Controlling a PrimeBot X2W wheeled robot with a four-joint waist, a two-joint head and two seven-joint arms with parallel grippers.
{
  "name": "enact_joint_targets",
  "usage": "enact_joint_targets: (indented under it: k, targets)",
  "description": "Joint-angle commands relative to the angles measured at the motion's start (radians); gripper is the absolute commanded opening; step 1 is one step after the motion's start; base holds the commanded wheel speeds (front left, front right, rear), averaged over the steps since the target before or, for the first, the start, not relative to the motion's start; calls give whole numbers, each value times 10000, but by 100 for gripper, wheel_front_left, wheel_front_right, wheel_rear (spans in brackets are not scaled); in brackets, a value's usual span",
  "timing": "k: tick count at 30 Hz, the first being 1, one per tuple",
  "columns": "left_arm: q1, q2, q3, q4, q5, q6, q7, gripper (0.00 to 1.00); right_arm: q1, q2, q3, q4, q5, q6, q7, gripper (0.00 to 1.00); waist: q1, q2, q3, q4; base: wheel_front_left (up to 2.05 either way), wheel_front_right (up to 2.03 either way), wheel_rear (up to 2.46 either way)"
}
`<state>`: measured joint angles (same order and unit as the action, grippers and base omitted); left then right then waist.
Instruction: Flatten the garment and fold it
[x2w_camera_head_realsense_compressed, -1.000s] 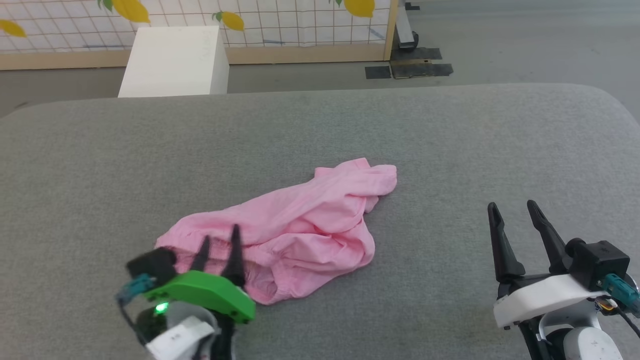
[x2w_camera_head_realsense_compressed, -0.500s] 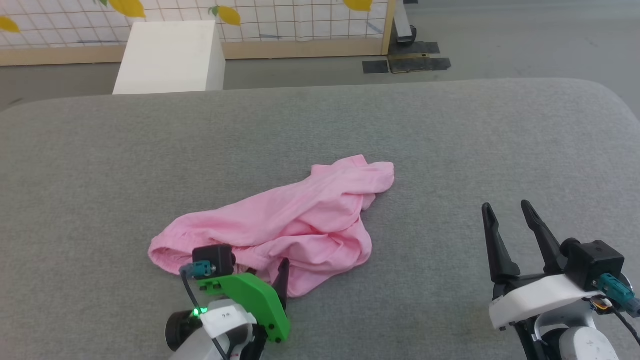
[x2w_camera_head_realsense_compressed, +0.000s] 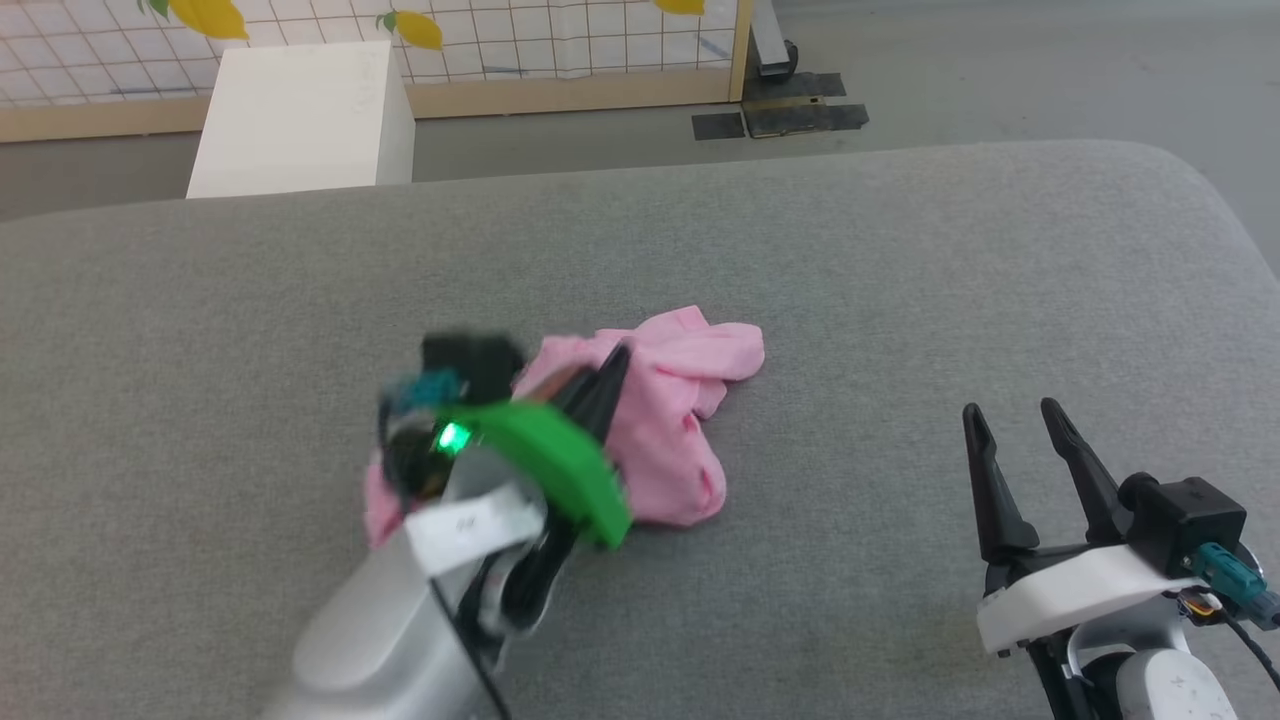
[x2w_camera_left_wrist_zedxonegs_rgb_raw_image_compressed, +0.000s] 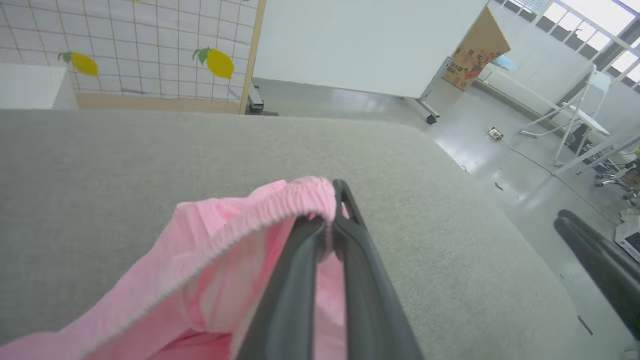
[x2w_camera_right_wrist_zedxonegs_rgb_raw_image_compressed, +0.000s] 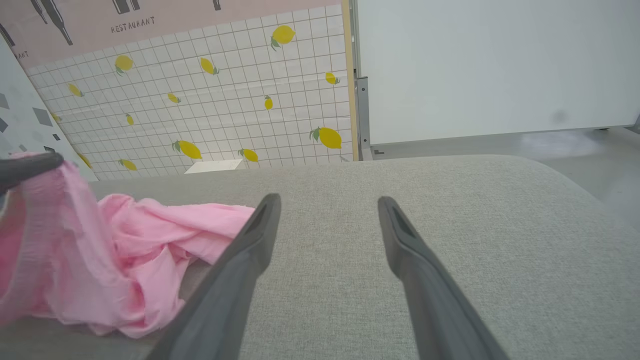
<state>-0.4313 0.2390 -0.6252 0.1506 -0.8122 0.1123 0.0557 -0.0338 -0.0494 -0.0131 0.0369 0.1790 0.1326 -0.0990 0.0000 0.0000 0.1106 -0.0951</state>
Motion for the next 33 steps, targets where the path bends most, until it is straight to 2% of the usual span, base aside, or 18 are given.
enact_joint_targets:
  k: [1,4,8,12,15,17,21,27,33]
  targets:
    - [-658,-316,-84,-38,113,-274,-23,0,-162,-8,11,25,52,-19,-100,100,0,0,-52,-65,0,0,0]
    - [-1862,-1067,-313,147,-81,-970,92,0,-151,-8,47,58,79,-19,-115,100,0,0,-136,-220,0,0,0]
    - [-3243,-1716,-485,466,-705,-1735,55,0,-125,-8,122,108,107,-19,-123,100,0,0,-201,-478,0,0,0]
    - [-4393,-1874,-758,338,-1704,-2085,-469,0,-85,-8,183,118,126,-19,-121,100,0,0,-187,-722,0,0,0]
    - [-4940,-1882,-1005,48,-2680,-2151,-1096,0,-83,-8,186,147,150,-19,-154,100,0,0,-144,-800,0,0,0]
    - [-5116,-1884,-1041,113,-3005,-2076,-1395,0,-57,-8,162,157,157,-19,-185,100,0,0,-107,-773,0,0,0]
    - [-4754,-1685,-718,809,-3007,-1595,-1841,0,-15,-8,48,140,180,-19,-218,100,0,0,3,-520,0,0,0]
    - [-3224,-293,-274,2641,-2797,-339,-2096,0,-172,-8,98,29,188,-19,-210,100,0,0,265,-45,0,0,0]
    - [-2357,526,213,4318,-2769,380,-2544,0,-391,-8,292,12,176,-19,-191,100,0,0,521,170,0,0,0]
